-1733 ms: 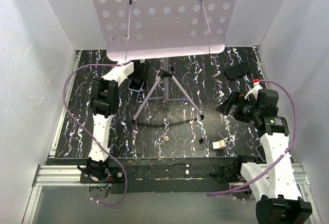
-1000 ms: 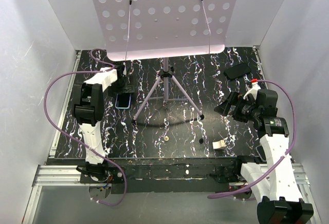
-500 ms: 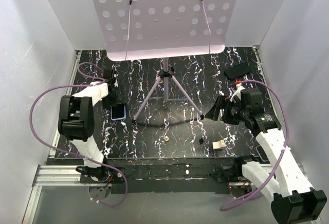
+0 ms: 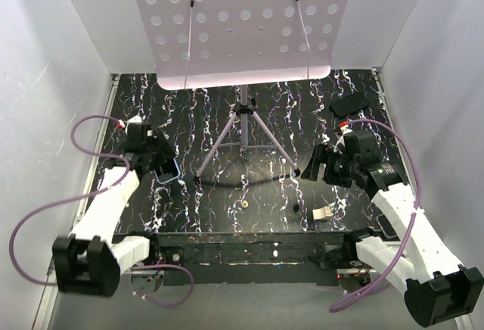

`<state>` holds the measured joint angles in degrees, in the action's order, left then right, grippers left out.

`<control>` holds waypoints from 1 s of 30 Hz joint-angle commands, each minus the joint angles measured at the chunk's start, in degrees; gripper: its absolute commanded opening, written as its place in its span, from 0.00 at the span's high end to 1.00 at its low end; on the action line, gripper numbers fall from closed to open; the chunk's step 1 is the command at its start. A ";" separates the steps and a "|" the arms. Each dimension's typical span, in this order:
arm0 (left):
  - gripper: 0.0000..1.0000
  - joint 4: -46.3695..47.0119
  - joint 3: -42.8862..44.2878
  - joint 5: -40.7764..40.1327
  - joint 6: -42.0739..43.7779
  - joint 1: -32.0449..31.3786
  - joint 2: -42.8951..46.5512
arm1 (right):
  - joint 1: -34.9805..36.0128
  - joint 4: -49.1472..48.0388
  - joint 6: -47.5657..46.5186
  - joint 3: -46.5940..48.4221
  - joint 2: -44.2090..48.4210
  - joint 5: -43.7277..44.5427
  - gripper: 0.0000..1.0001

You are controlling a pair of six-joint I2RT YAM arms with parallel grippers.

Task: Take the phone out of the phone case
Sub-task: Pick up the phone at the center of the board, then adjust the phone.

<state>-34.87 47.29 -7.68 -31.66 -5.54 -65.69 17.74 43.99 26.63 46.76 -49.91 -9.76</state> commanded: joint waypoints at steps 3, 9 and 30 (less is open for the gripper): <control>1.00 2.71 -5.36 -0.93 -2.45 -4.55 19.35 | 2.21 0.49 -0.35 4.12 -2.03 0.79 0.06; 1.00 9.19 -9.57 6.62 0.54 -15.71 33.85 | 3.18 1.10 -3.60 4.65 -3.09 3.16 0.06; 1.00 28.19 -4.31 3.10 46.59 -56.42 10.15 | 12.58 -14.26 16.34 7.12 -2.65 -21.79 0.09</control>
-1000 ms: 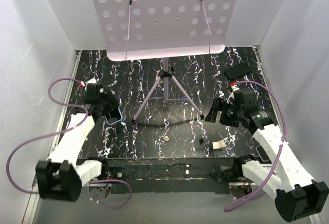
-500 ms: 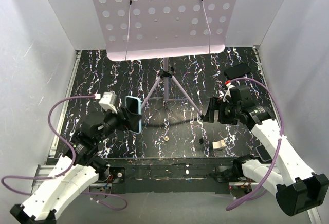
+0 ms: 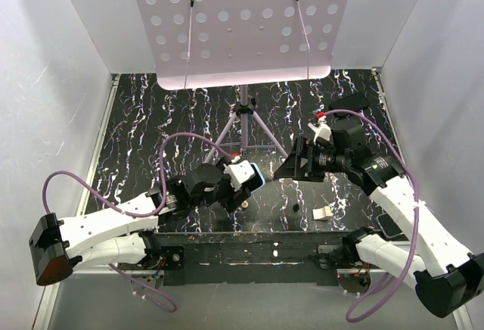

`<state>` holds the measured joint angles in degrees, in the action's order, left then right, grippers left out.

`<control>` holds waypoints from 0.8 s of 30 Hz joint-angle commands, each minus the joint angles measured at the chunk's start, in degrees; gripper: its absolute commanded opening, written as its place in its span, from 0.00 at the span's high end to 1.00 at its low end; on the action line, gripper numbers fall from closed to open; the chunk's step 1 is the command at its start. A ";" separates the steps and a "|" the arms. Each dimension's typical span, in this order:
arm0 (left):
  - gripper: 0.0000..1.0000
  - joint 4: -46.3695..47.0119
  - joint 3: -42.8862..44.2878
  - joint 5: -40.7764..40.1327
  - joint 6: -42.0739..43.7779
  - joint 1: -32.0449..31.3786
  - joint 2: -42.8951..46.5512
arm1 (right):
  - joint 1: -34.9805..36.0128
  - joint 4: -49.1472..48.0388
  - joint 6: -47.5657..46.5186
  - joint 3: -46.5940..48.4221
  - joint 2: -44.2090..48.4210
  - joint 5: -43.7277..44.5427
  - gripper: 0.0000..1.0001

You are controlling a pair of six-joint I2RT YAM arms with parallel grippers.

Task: Take the phone out of the phone case
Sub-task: Adjust the phone.

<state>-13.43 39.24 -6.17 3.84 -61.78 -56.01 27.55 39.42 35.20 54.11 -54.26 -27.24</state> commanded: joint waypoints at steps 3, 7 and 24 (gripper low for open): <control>1.00 6.93 3.38 5.90 14.09 -0.18 0.02 | 5.40 -12.69 9.79 -1.28 -0.75 -4.13 0.10; 1.00 7.37 2.68 8.78 14.71 -0.18 0.99 | 9.35 -15.42 11.38 -1.90 -4.36 0.07 0.17; 0.72 9.82 5.67 3.40 7.78 -0.18 0.29 | 15.43 -29.57 18.93 -9.81 -4.99 4.21 0.99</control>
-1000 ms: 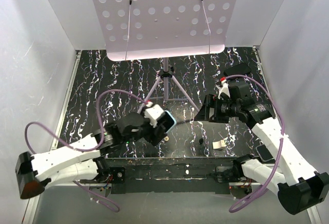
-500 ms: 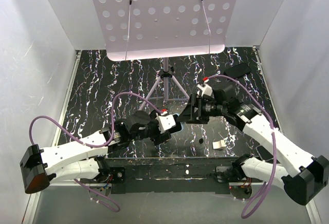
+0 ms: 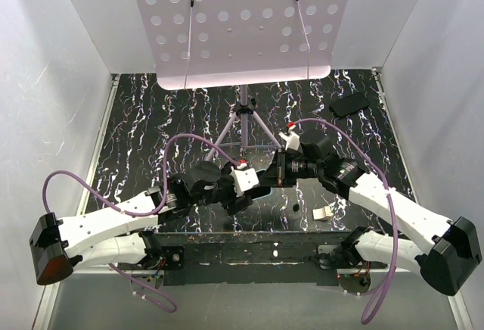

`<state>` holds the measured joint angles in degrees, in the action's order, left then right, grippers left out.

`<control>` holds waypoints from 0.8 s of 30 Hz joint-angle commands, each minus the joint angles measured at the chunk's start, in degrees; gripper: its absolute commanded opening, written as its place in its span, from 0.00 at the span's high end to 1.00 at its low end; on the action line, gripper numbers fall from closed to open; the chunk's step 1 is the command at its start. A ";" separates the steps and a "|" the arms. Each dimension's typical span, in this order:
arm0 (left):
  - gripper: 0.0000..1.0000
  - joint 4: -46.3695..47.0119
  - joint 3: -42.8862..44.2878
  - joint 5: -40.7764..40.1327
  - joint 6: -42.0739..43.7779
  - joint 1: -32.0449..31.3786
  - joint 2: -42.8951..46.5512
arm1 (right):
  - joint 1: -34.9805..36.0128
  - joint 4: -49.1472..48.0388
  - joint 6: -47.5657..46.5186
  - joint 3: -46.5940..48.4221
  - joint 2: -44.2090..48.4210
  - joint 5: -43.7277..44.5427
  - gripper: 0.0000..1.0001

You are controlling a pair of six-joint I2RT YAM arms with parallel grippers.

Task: Take the phone out of the phone case
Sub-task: Adjust the phone.

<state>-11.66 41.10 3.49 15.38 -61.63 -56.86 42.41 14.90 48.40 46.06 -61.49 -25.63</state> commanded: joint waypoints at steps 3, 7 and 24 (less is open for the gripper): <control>0.02 9.46 3.11 -13.05 -14.90 -0.34 2.36 | 0.30 -9.08 8.71 -5.09 8.56 8.21 0.99; 0.02 8.34 2.93 -16.30 -34.91 -0.25 4.65 | -2.59 -13.40 11.10 -8.88 15.16 9.81 0.99; 0.20 28.83 -9.97 -3.49 -91.29 11.88 6.15 | -12.18 -40.00 25.06 -23.73 30.65 7.87 0.99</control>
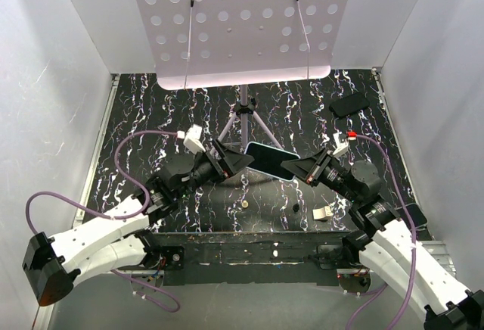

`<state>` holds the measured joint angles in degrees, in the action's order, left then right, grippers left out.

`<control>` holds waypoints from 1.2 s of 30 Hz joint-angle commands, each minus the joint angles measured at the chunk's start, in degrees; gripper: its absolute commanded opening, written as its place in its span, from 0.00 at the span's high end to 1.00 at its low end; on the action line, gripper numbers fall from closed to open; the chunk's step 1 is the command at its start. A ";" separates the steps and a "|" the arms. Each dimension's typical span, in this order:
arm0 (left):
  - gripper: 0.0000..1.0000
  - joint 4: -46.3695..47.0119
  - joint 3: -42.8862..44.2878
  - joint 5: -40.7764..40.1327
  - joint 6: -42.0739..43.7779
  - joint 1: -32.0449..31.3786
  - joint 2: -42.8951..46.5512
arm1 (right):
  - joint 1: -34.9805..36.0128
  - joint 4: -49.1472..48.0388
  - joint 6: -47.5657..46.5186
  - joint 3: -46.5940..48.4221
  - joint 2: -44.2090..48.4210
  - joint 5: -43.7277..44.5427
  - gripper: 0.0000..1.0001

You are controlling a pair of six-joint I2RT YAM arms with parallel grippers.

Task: Take the phone out of the phone case
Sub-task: Adjust the phone.

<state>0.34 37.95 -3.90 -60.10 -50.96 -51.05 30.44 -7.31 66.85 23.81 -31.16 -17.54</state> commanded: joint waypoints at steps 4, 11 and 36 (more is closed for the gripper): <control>0.36 28.55 -10.79 6.80 -19.88 1.48 -3.17 | -0.11 -23.97 9.70 -3.42 -1.70 -1.27 0.99; 0.51 49.90 -13.08 6.10 -20.06 1.65 -10.55 | 1.47 -29.87 11.64 -5.44 -5.14 -2.24 0.99; 1.00 26.20 -3.25 39.54 9.30 10.52 -2.82 | 1.91 18.82 -28.34 16.96 -11.46 -25.85 0.14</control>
<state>32.95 29.02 20.14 -57.82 -43.00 -54.15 33.34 5.04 48.84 36.53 -39.29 -31.75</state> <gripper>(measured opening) 0.130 0.861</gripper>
